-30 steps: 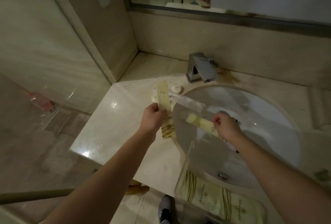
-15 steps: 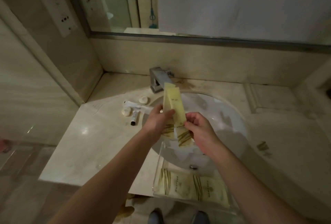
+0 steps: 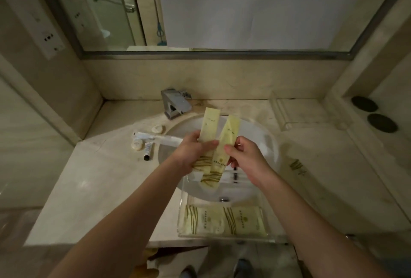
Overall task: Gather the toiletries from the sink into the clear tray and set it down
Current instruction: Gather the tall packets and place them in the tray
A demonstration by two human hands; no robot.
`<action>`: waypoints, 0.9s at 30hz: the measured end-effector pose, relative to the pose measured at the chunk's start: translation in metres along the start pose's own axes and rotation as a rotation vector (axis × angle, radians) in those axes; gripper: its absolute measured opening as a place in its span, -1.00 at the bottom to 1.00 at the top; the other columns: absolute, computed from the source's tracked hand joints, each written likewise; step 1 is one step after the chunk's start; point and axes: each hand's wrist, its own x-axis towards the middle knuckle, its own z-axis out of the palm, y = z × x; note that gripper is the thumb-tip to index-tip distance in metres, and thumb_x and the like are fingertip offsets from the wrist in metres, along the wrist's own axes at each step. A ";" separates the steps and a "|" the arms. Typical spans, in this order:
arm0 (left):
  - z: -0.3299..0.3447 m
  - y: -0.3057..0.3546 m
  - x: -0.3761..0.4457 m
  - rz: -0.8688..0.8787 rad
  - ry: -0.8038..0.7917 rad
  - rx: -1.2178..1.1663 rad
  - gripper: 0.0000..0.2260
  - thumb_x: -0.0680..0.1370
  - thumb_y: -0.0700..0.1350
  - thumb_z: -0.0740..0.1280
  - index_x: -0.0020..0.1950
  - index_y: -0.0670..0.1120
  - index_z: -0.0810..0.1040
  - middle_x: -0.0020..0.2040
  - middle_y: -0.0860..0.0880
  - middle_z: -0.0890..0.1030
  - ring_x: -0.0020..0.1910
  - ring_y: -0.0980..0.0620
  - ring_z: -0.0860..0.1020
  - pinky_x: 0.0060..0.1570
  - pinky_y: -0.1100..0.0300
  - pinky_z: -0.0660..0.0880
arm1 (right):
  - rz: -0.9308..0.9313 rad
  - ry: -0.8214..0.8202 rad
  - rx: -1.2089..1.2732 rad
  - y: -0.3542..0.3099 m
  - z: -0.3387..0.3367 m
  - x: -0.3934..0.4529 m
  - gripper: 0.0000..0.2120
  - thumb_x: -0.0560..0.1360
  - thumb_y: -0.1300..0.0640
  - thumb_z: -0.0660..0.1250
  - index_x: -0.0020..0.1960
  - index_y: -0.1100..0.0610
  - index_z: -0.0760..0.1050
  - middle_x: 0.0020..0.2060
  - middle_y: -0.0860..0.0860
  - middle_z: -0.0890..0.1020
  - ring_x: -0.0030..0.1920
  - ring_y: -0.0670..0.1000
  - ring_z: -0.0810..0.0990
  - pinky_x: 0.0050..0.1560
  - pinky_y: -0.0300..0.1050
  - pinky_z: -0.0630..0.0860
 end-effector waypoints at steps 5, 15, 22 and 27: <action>-0.001 0.001 -0.004 -0.005 -0.021 -0.002 -0.63 0.45 -0.27 0.43 0.22 -0.10 0.48 0.06 -0.21 0.63 -0.03 -0.21 0.65 -0.07 -0.10 0.61 | -0.009 0.010 0.057 0.005 -0.001 -0.006 -0.95 0.50 0.29 0.30 -0.11 0.18 0.52 -0.27 0.13 0.67 -0.39 0.00 0.60 -0.41 -0.20 0.44; -0.003 -0.005 -0.004 0.031 0.113 -0.042 -0.61 0.42 -0.32 0.43 0.21 -0.09 0.49 0.02 -0.15 0.64 -0.05 -0.17 0.66 -0.06 -0.12 0.62 | 0.009 0.184 0.106 0.016 -0.003 -0.011 -0.97 0.50 0.28 0.33 -0.09 0.21 0.48 -0.32 0.07 0.55 -0.45 -0.04 0.46 -0.37 -0.13 0.43; -0.014 -0.008 -0.004 -0.008 0.160 -0.022 -0.52 0.40 -0.28 0.47 0.30 -0.13 0.45 0.09 -0.21 0.63 -0.04 -0.18 0.66 -0.15 -0.08 0.64 | 0.085 0.244 0.366 0.029 -0.012 -0.015 -0.93 0.53 0.30 0.25 -0.10 0.18 0.48 -0.21 0.14 0.61 -0.32 0.01 0.49 -0.38 -0.15 0.36; -0.017 -0.012 -0.006 -0.016 0.151 0.008 -0.51 0.41 -0.30 0.46 0.31 -0.16 0.45 0.09 -0.22 0.63 -0.08 -0.16 0.66 -0.25 0.02 0.64 | 0.112 0.160 0.480 0.025 -0.007 -0.021 -0.84 0.53 0.33 0.21 -0.11 0.18 0.54 -0.21 0.10 0.65 -0.25 0.02 0.54 -0.31 -0.13 0.35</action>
